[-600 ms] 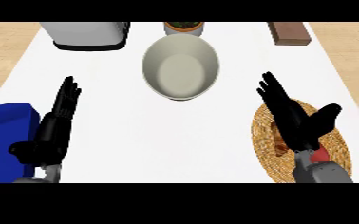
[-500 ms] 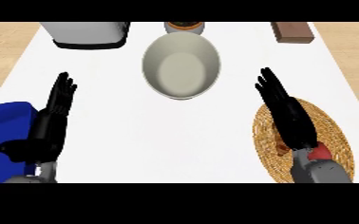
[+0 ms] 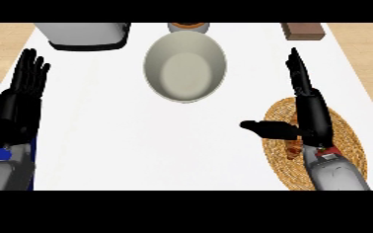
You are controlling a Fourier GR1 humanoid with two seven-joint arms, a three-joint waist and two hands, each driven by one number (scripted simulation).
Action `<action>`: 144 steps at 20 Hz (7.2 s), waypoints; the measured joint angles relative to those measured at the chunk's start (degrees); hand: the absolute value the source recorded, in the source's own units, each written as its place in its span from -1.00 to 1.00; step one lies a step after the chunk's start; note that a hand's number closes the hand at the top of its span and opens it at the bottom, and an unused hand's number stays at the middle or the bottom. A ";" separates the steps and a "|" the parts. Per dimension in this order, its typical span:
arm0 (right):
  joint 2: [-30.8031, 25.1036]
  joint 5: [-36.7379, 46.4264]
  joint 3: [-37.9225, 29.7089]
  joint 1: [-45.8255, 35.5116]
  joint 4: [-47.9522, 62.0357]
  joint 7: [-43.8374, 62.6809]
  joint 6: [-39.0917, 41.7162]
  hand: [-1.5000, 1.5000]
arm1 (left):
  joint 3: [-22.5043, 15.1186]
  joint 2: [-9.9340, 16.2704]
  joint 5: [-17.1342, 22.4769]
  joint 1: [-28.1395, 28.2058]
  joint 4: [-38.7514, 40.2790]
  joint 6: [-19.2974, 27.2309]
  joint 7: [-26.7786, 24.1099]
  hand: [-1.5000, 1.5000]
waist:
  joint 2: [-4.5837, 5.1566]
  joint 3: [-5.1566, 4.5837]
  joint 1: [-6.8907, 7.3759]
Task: Pick the croissant from the placemat and place it in the bowl
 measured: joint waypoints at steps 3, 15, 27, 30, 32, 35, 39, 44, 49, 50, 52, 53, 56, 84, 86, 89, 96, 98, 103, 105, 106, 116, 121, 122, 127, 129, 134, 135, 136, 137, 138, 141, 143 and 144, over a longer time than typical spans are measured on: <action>1.58 9.18 4.58 5.19 -3.34 -1.88 -7.09 -1.00 | 1.43 1.11 1.21 -0.65 0.11 -1.31 1.04 0.00 | 0.03 0.11 0.03; -12.04 32.15 5.92 16.60 -24.11 27.42 -0.28 -1.00 | 3.81 1.64 2.34 -2.01 2.65 -3.80 1.22 0.00 | -0.06 -0.04 -0.70; -25.46 21.37 3.27 16.48 -40.17 56.13 32.13 -1.00 | 3.92 0.77 1.68 -4.14 3.79 -4.75 1.28 0.00 | 0.40 0.13 0.75; -25.09 18.03 1.32 15.01 -40.41 58.70 36.26 -1.00 | 4.10 0.42 0.97 -4.75 2.66 -4.53 2.93 0.00 | 0.42 0.19 1.01; -24.76 16.79 -0.12 14.40 -40.39 59.32 38.35 -1.00 | 4.56 -0.06 0.63 -4.10 2.32 -5.05 2.66 0.00 | 0.42 0.23 1.11; -22.73 17.68 -0.12 13.31 -37.20 58.25 39.83 -1.00 | 5.36 -0.61 0.28 -4.50 2.83 -5.96 2.71 0.00 | 0.45 0.24 1.20; -19.95 20.76 0.12 12.53 -31.32 55.05 40.62 -1.00 | 6.72 -0.94 -0.29 -5.47 4.85 -7.53 1.90 0.00 | 0.48 0.27 1.22; -16.53 23.74 -0.95 13.32 -26.79 51.55 41.02 -1.00 | 7.45 -1.84 -1.81 -6.96 5.27 -7.80 2.91 0.00 | 0.47 0.29 1.15; -14.40 28.37 -1.98 14.54 -19.34 44.93 39.08 -1.00 | 8.46 -2.61 -2.48 -5.85 4.79 -8.95 2.82 0.00 | 0.46 0.30 1.21; -14.27 28.89 -2.60 14.95 -17.88 43.25 38.70 -1.00 | 8.23 -3.14 -2.93 -5.21 3.94 -8.70 2.95 0.00 | 0.45 0.30 1.23; -13.24 30.09 -3.19 14.38 -15.68 41.64 38.63 -1.00 | 9.20 -3.03 -2.94 -5.43 4.51 -9.59 2.69 0.00 | 0.46 0.30 1.22; -13.00 30.51 -3.88 14.08 -14.91 40.98 38.97 -1.00 | 9.22 -3.52 -3.40 -5.19 4.74 -9.66 2.33 0.00 | 0.46 0.31 1.22; -11.69 32.18 -4.81 13.49 -11.62 37.17 37.86 -1.00 | 8.88 -4.45 -4.23 -5.29 2.81 -9.25 4.06 0.00 | 0.46 0.31 1.24; -2.17 45.20 -10.75 7.80 10.73 22.60 35.05 -1.00 | 13.18 -8.20 -8.06 -5.16 2.25 -13.20 4.34 0.00 | 0.46 0.29 1.28; -1.99 45.74 -11.50 7.74 13.08 21.14 33.88 -1.00 | 13.48 -8.23 -8.19 -5.83 2.97 -13.42 4.21 0.00 | 0.45 0.26 1.26; -1.56 47.09 -11.77 6.63 14.98 20.25 33.12 1.00 | 13.67 -8.65 -8.53 -5.68 2.80 -13.46 4.24 0.00 | 0.37 0.14 1.25; -2.29 49.52 -12.78 5.51 18.31 12.90 26.80 1.00 | 13.88 -9.02 -8.88 -4.93 2.08 -13.97 4.56 0.00 | 0.15 -0.16 1.24; -1.60 50.67 -12.26 6.19 16.96 13.39 26.17 1.00 | 14.01 -9.15 -9.05 -4.81 2.04 -14.09 4.31 0.00 | 0.12 -0.22 1.16; -8.95 51.10 -10.58 -5.48 23.03 3.38 32.01 1.00 | 12.48 -9.29 -8.80 -7.51 1.96 -15.35 4.57 0.00 | 1.86 0.29 5.79; -11.80 51.59 -9.18 -9.28 24.22 -1.00 34.21 1.00 | 11.56 -9.68 -8.73 -8.47 1.64 -15.85 4.49 0.00 | 2.78 0.42 8.31; -13.09 51.69 -8.71 -11.11 25.03 -3.18 35.10 1.00 | 11.15 -9.93 -8.60 -8.97 1.60 -16.11 4.49 0.00 | 3.22 0.48 9.26; -23.55 49.89 -9.99 -26.55 36.21 -25.25 36.35 1.00 | 8.86 -11.19 -8.94 -12.35 1.89 -16.46 4.90 0.00 | 4.66 0.87 12.12; -26.35 46.74 -12.99 -33.11 42.74 -35.41 36.44 1.00 | 8.73 -11.47 -9.23 -12.77 2.45 -16.10 4.88 0.00 | 4.51 0.83 11.84; -26.64 45.82 -13.59 -34.37 44.03 -37.61 36.94 1.00 | 8.95 -11.31 -9.24 -12.92 2.60 -16.02 4.84 0.00 | 4.43 0.81 11.75; -27.58 41.49 -16.18 -41.13 49.54 -44.04 37.17 1.00 | 8.81 -11.56 -9.68 -13.49 3.26 -15.48 5.03 0.00 | 4.10 0.72 11.29; -27.65 39.50 -16.91 -43.54 51.67 -45.26 37.53 1.00 | 8.73 -11.71 -9.84 -13.28 3.31 -15.29 5.07 0.00 | 3.89 0.68 11.17; -26.37 34.45 -17.25 -49.21 56.53 -46.11 40.52 1.00 | 9.03 -11.57 -10.13 -12.98 4.18 -15.08 4.80 0.00 | 3.37 0.51 10.27; -26.10 33.71 -16.95 -50.31 57.32 -46.02 41.23 1.00 | 9.07 -11.60 -10.07 -12.99 4.34 -15.13 4.66 0.00 | 3.29 0.47 10.10; -25.79 33.16 -16.57 -51.44 58.12 -45.81 41.81 1.00 | 9.09 -11.48 -10.04 -13.16 4.25 -15.16 4.88 0.00 | 3.21 0.45 10.11; -25.29 32.63 -16.11 -52.52 58.82 -45.67 42.27 1.00 | 9.11 -11.39 -10.10 -13.12 4.37 -15.16 4.97 0.00 | 3.14 0.44 9.98; -25.05 32.12 -15.65 -53.71 59.48 -45.37 42.95 1.00 | 9.34 -11.33 -10.08 -12.96 4.50 -15.11 4.74 0.00 | 3.04 0.40 9.84; -23.68 30.98 -14.01 -57.12 61.39 -44.28 44.62 1.00 | 9.43 -11.48 -10.37 -12.43 5.03 -14.88 4.23 0.00 | 2.81 0.32 9.20; -22.21 30.33 -12.86 -59.52 62.53 -43.27 45.72 1.00 | 9.62 -11.40 -10.50 -12.28 5.28 -14.68 4.22 0.00 | 2.61 0.30 8.78; -21.51 30.16 -12.18 -60.66 63.00 -42.73 46.28 1.00 | 9.88 -11.26 -10.24 -12.33 5.17 -14.67 4.62 0.00 | 2.44 0.29 8.52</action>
